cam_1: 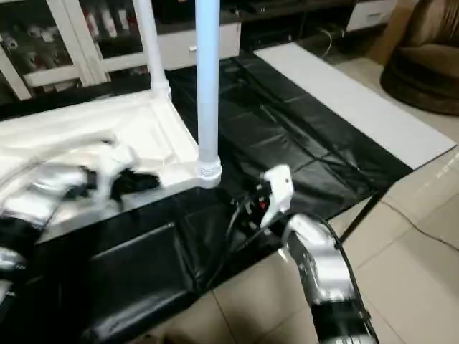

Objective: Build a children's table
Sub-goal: Rotate leg to tighten

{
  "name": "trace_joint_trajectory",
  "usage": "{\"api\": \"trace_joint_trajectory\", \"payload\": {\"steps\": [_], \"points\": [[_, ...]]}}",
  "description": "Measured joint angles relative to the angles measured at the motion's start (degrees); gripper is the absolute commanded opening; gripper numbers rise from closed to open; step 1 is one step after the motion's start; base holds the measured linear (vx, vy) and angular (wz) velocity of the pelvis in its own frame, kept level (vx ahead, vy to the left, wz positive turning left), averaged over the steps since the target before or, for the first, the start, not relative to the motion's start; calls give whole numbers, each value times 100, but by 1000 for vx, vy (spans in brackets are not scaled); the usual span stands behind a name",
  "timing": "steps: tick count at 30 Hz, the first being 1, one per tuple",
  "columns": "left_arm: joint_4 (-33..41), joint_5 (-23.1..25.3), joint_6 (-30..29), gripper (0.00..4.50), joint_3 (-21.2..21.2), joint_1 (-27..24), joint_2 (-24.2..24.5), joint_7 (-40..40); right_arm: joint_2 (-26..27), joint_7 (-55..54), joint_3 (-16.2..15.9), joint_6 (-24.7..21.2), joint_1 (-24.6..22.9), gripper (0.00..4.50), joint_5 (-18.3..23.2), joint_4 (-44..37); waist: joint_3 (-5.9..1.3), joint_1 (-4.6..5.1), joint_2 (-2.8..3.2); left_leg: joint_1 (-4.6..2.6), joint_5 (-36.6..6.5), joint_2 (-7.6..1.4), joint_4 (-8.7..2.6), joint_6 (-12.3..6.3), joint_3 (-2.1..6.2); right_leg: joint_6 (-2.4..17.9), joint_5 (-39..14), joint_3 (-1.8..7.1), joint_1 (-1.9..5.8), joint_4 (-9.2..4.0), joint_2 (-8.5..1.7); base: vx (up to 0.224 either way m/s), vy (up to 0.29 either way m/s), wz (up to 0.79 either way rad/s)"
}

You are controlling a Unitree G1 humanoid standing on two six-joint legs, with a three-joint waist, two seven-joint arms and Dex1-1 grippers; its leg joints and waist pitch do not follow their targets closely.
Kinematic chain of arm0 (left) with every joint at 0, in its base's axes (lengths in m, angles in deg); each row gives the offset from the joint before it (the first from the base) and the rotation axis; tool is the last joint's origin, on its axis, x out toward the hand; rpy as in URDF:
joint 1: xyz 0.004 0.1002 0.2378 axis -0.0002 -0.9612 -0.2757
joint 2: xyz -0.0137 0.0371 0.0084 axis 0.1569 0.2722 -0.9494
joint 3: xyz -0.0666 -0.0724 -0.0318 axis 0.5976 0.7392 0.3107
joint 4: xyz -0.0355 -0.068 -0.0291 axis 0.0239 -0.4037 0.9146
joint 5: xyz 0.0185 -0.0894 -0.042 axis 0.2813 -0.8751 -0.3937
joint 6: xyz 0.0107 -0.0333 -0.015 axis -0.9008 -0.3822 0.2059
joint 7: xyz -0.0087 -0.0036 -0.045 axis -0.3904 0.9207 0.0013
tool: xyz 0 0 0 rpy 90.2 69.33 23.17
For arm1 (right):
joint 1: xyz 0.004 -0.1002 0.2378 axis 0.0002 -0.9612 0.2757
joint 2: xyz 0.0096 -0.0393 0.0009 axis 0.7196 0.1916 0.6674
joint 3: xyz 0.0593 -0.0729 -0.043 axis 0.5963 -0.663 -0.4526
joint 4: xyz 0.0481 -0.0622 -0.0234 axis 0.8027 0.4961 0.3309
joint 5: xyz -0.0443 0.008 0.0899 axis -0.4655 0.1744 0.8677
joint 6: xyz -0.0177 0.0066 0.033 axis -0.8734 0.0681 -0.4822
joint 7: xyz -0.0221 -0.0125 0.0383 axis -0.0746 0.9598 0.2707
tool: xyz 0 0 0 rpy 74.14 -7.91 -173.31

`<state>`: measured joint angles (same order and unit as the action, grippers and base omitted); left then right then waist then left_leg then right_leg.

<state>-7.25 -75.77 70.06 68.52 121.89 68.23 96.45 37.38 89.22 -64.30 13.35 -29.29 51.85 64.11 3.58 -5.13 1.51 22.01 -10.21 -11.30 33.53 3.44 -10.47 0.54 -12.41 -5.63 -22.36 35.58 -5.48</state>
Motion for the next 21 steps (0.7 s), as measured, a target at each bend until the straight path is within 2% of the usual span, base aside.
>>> {"api": "trace_joint_trajectory", "payload": {"steps": [2, 5, 8, 11, 13, 15, 16, 17, 18, 19, 20, 21], "points": [[237, -186, -45, 128, 127, -138, -6, 97, -24, -18, 0, -79, -90, 380, 21, -191, -1, -16, -3, -4, 2, 0, 4, 3, -3, 6, 4, 3, 2, 3, 0, 0, 0, 0], [865, -729, -471, 128, 544, -428, -164, 49, -65, -69, 47, -252, -311, 380, 84, -668, 1, -24, -18, -7, 3, 0, 9, 4, -13, 8, 6, 15, 0, 12, -1, 0, 0, 0], [1375, -1124, -495, 128, 932, -613, -445, -408, -96, -210, 87, -360, -512, 380, 90, -998, -2, -10, -22, -10, 3, 0, 13, 4, -16, 9, 7, 20, 0, 17, 0, 0, 0, 0], [1858, -1052, -504, 128, 1271, -961, -884, -1675, -57, -619, 116, -325, -693, 380, -83, -1210, -5, 15, -2, -17, 4, -1, 13, 4, -19, 7, 8, 23, 1, 21, 0, 0, 0, 0], [2284, -957, -541, 128, 1502, -1537, -1375, -2627, 91, -1060, 215, -187, -876, 380, -297, -1428, -14, 65, 33, -15, 1, -2, 12, 2, -25, 3, 10, 26, 4, 6, 2, 0, 0, 0], [2522, -802, -595, 128, 1558, -1963, -1761, -3314, 246, -1380, 275, -108, -983, 380, -435, -1515, -14, 97, 31, -9, 2, -10, 12, 4, -23, 2, 10, 24, -2, 6, 12, 0, 0, 0], [2662, -641, -638, 128, 1558, -2171, -1999, -3759, 338, -1576, 298, -80, -1067, 380, -488, -1606, -25, 213, 94, 103, 8, 26, 42, 1, 194, -8, 15, -159, 50, -49, -2, 6, -27, 34], [2714, -568, -672, 128, 1547, -2241, -2094, -3955, 388, -1661, 308, -76, -1075, 380, -505, -1611, -24, 243, 102, 141, 14, 29, 48, 6, 289, -5, 22, -232, 66, -66, 3, 6, -27, 34], [2776, -471, -702, 128, 1556, -2285, -2150, -4198, 440, -1767, 299, -71, -1063, 380, -509, -1616, -21, 327, 126, 209, 30, 51, 80, 2, 449, 18, 14, -327, 88, -63, 21, 2, -48, 54], [2811, -359, -716, 128, 1562, -2285, -2190, -4471, 537, -1860, 268, -69, -1070, 380, -517, -1612, -10, 348, 147, 227, 61, 63, 104, 19, 628, 104, -38, -411, 129, -18, 52, -36, -94, 41], [2834, -310, -717, 128, 1565, -2282, -2196, -4592, 584, -1892, 226, -69, -1060, 380, -524, -1613, 0, 382, 160, 223, 75, 95, 103, 30, 784, 287, -136, -393, 150, 104, 127, -36, -94, 41], [2869, -242, -716, 128, 1562, -2282, -2203, -4680, 611, -1917, 182, -69, -1052, 380, -533, -1613, -9, 419, 143, 214, 81, 152, 98, 42, 950, 487, -256, -313, 143, 231, 209, -28, -146, 50]]}}
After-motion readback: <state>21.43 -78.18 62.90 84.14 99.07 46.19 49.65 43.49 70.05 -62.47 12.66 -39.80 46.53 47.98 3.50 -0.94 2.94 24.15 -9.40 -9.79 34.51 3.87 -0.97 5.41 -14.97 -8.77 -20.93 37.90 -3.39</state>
